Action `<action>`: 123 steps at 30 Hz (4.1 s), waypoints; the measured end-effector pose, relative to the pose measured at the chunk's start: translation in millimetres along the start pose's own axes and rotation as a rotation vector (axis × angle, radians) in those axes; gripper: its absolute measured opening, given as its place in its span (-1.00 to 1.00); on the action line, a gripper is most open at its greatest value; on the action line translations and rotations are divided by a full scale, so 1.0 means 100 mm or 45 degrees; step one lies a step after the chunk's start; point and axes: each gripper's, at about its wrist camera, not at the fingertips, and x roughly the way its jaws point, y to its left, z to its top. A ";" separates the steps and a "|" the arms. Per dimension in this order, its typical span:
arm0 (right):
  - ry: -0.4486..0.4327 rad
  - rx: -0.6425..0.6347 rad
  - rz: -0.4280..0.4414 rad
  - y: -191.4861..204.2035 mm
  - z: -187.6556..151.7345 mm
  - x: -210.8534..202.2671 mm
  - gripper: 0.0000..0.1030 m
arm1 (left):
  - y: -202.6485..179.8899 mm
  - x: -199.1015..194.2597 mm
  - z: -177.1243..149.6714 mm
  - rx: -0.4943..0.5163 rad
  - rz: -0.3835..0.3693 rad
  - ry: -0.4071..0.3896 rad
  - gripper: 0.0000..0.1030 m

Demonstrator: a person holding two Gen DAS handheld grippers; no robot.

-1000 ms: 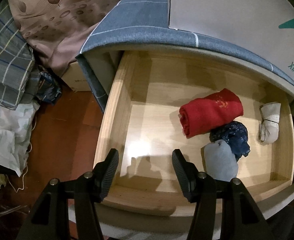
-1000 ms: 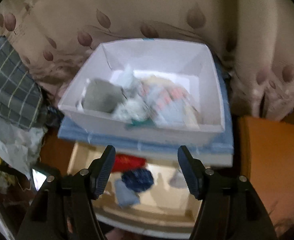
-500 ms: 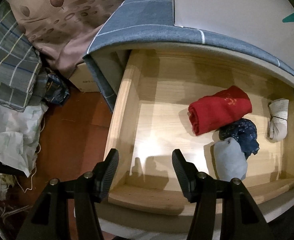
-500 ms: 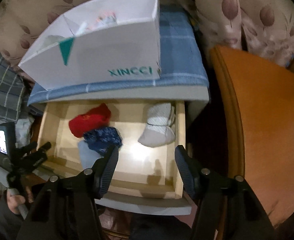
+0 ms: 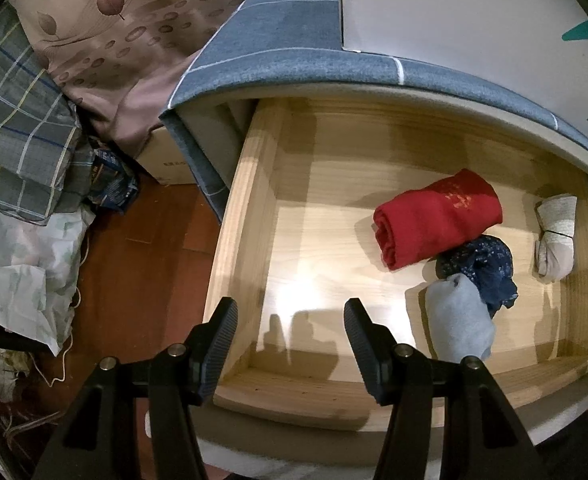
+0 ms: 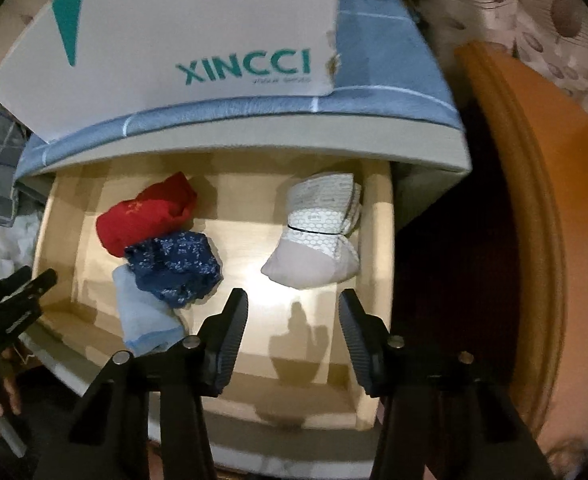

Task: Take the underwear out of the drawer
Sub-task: 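Move the right gripper back down into the drawer over the hexagon-print underwear, then close the right gripper on the white hexagon-print underwear, then close the left gripper on the light blue sock while the right gripper holds the hexagon-print underwear, then lift the light blue sock with the left gripper toward the white box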

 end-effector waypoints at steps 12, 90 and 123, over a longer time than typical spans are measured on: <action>0.024 -0.027 -0.083 0.05 0.29 0.56 -0.17 | -0.04 0.00 0.00 -0.003 -0.022 -0.004 0.10; 0.269 -0.141 -0.058 0.37 -0.64 0.78 -0.10 | -0.96 0.37 -0.02 -0.066 -0.367 0.336 0.10; 0.268 -0.138 -0.060 0.28 -0.58 0.78 -0.09 | -0.81 0.82 0.12 0.166 -0.182 0.440 0.06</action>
